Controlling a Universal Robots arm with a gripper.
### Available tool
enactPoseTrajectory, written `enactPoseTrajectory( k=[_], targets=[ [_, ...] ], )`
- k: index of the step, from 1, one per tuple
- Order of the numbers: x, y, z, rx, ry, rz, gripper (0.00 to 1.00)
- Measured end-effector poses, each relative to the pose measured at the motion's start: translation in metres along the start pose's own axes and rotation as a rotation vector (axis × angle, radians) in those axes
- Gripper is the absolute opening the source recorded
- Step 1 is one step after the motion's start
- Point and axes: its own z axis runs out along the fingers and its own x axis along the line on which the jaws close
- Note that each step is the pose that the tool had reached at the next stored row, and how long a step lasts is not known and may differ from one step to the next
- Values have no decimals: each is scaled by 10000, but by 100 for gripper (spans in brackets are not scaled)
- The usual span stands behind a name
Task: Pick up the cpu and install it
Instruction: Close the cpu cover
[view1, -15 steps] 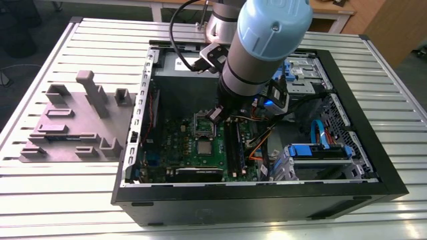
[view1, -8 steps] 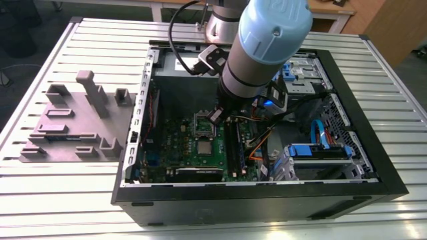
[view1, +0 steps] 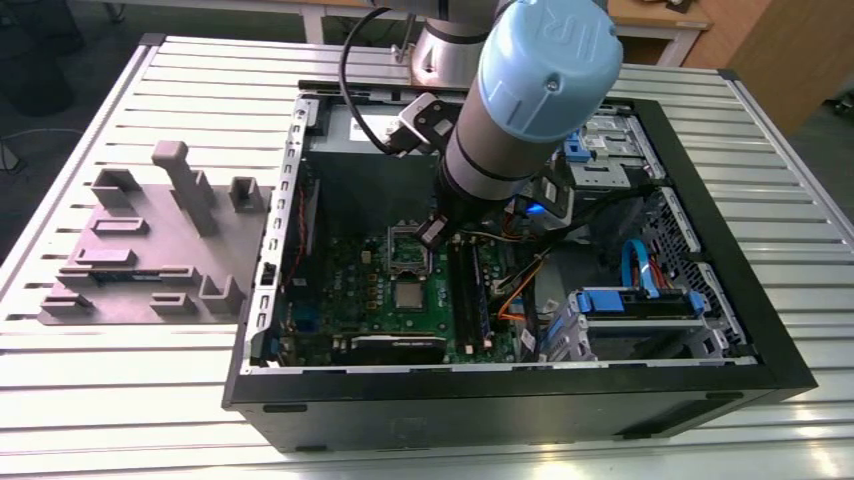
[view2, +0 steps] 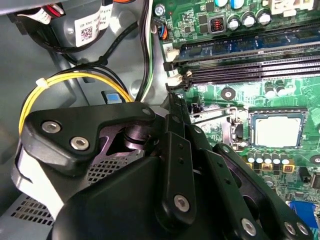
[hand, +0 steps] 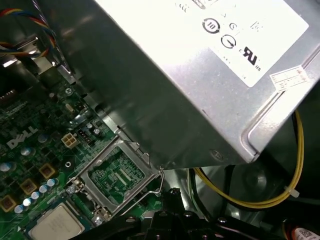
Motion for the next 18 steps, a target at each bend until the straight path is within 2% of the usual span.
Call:
enactPoseTrajectory(
  k=[4, 10, 18],
  targets=[
    [0, 0, 5, -27, -28, -3, 10],
    [-5, 3, 14, -27, -28, -4, 10],
    [-22, 16, 72, -62, -16, -106, 10]
  ],
)
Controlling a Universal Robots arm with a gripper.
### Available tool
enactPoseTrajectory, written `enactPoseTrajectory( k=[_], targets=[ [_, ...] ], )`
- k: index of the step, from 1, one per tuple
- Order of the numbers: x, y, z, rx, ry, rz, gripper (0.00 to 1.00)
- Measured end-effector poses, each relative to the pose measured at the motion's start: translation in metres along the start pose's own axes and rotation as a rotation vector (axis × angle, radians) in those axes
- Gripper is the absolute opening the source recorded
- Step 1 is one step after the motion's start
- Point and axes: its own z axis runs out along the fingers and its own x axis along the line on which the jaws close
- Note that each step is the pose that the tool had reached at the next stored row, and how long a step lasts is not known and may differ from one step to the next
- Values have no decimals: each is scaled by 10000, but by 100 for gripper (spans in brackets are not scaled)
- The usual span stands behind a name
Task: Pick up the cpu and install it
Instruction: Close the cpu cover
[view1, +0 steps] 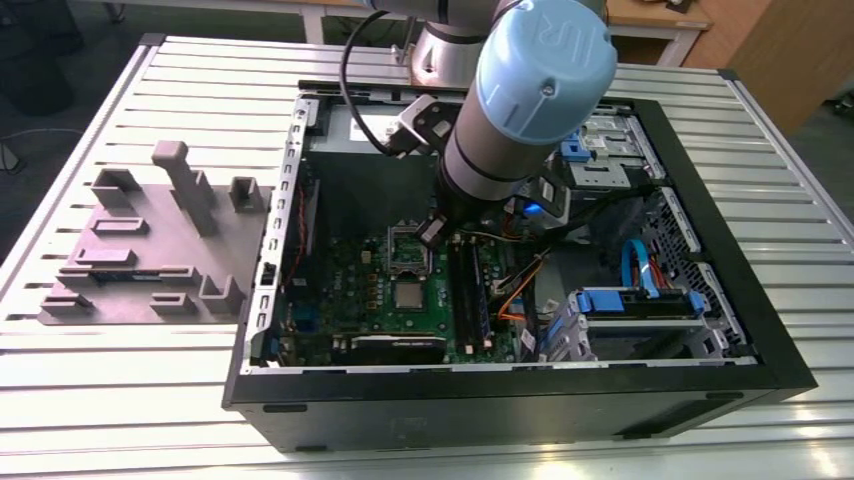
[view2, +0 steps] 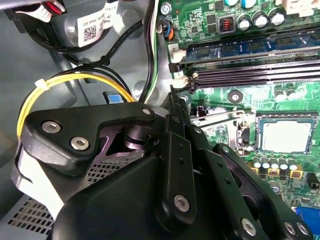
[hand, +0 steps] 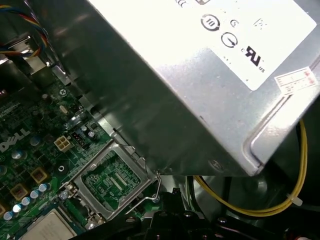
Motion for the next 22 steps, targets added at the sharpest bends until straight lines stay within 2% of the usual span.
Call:
enactPoseTrajectory(
  k=[7, 16, 19, 22],
  targets=[
    [-20, 17, 44, -6, -1, -10, 10],
    [-1, 42, 88, -8, -1, -11, 10],
    [3, 47, 88, 26, 33, -8, 10],
    [2, 55, 68, 92, 105, -2, 10]
  ],
)
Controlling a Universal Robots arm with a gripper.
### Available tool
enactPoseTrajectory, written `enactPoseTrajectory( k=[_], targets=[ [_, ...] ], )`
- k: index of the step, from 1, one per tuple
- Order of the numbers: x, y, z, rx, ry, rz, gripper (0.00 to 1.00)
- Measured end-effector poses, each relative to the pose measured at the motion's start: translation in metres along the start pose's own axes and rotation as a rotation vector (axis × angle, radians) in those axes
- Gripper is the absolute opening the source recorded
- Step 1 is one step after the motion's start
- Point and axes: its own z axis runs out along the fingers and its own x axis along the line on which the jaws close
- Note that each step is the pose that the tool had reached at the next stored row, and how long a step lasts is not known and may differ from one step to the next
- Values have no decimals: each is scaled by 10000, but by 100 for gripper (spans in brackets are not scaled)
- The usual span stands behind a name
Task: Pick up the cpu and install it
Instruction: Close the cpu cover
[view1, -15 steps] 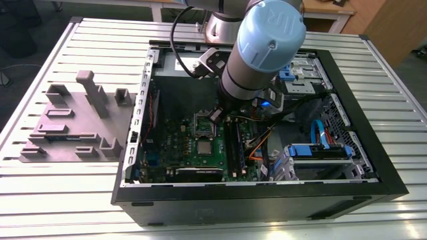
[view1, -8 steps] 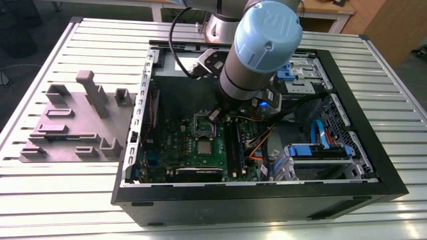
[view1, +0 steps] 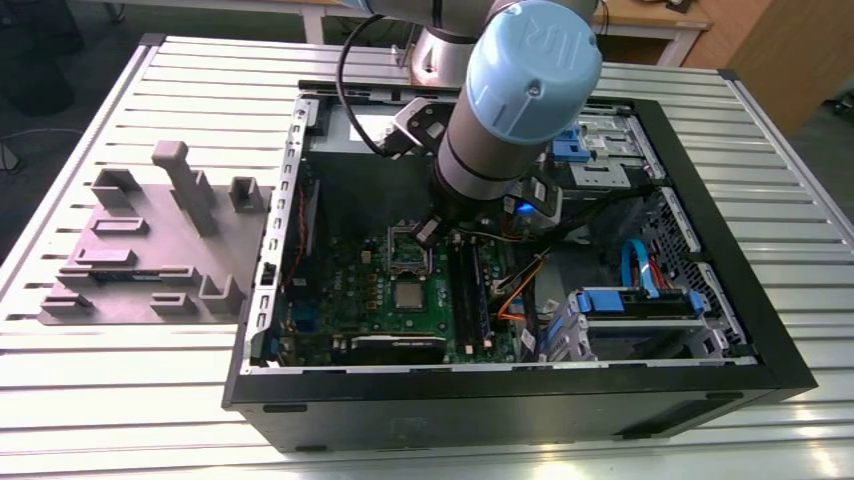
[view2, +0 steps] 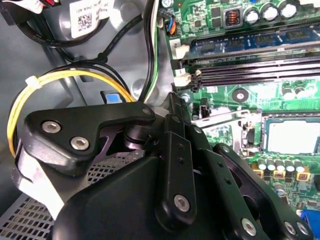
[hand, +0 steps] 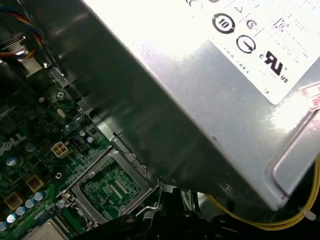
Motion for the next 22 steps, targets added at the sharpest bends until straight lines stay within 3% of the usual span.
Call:
enactPoseTrajectory(
  k=[4, 10, 17, 22],
  targets=[
    [-6, 9, -29, 63, 77, 10, 10],
    [-7, 15, -47, 269, 296, 28, 10],
    [-14, 35, -101, 323, 354, 31, 10],
    [-17, 48, -136, 383, 428, 14, 10]
  ],
)
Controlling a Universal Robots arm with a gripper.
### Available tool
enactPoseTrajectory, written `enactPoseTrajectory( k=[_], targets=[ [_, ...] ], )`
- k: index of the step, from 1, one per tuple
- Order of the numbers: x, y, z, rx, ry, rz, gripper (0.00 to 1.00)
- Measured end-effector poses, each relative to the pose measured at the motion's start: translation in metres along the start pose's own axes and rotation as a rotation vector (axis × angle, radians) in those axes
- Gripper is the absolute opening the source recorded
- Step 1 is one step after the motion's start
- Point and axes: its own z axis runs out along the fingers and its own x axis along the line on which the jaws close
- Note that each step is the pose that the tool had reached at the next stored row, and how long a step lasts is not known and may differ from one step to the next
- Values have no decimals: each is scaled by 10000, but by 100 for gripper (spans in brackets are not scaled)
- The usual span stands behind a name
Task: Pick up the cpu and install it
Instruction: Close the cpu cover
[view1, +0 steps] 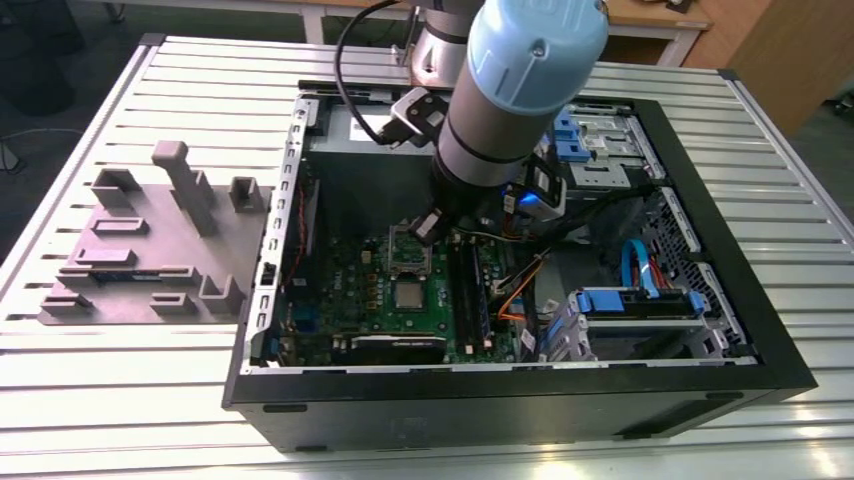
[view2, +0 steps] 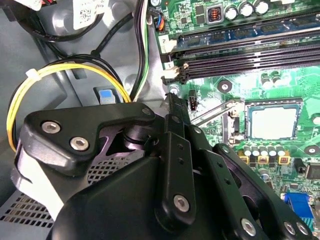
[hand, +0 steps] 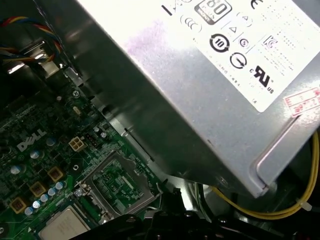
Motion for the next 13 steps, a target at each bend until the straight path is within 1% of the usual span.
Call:
enactPoseTrajectory(
  k=[6, 9, 13],
  targets=[
    [1, 12, -30, 59, 82, -44, 10],
    [5, 18, -35, 88, 142, -119, 10],
    [8, 31, -59, 89, 167, -180, 10]
  ],
)
